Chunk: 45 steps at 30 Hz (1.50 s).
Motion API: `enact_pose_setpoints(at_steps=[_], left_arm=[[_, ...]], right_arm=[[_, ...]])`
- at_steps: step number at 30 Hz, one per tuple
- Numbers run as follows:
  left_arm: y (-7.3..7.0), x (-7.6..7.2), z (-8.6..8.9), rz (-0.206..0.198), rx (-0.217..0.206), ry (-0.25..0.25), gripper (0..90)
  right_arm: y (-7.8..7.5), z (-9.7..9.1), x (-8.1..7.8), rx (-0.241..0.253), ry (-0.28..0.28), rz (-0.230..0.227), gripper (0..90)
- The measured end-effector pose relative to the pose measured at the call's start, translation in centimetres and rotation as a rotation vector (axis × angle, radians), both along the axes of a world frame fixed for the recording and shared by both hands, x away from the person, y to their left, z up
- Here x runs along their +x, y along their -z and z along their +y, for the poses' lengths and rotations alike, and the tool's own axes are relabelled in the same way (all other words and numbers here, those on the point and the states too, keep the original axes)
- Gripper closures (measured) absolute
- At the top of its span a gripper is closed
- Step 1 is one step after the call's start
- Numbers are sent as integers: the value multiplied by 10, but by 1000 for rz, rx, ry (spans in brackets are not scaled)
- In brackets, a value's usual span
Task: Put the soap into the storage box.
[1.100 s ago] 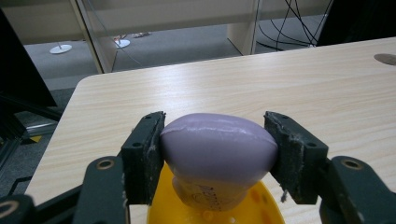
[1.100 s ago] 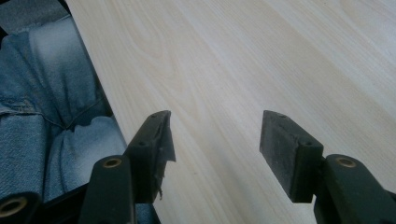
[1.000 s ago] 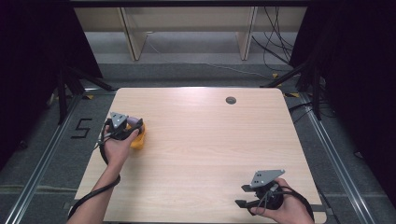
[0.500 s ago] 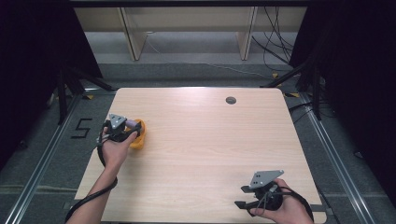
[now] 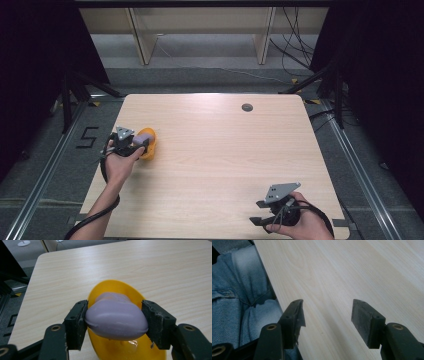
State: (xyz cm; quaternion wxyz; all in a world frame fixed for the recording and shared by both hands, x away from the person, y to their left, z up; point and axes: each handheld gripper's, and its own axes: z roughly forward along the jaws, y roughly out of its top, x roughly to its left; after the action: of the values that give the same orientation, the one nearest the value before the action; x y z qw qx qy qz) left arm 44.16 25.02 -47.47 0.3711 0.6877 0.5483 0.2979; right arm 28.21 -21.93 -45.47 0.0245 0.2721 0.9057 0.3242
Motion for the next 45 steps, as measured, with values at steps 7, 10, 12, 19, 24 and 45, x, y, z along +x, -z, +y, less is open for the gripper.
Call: enact_pose_setpoints(at_steps=[7,10,12,19,24,45], left_arm=[[-7,-2,-7,18,22,44,379],[-10,-2,-11,9,35,54,382],[-11,-1,-11,1,29,52,387],[-16,-9,-4,-15,-14,49,389],[-21,-17,2,-9,-24,62,383],[-10,-116,35,-66,-52,131,354]], right_arm=[[1,1,-1,9,4,7,431],[1,1,0,8,-4,-2,431],[1,1,-1,7,-1,-2,430],[0,-2,-2,0,8,7,434],[2,-5,0,5,24,-9,437],[2,-18,5,17,139,-57,453]])
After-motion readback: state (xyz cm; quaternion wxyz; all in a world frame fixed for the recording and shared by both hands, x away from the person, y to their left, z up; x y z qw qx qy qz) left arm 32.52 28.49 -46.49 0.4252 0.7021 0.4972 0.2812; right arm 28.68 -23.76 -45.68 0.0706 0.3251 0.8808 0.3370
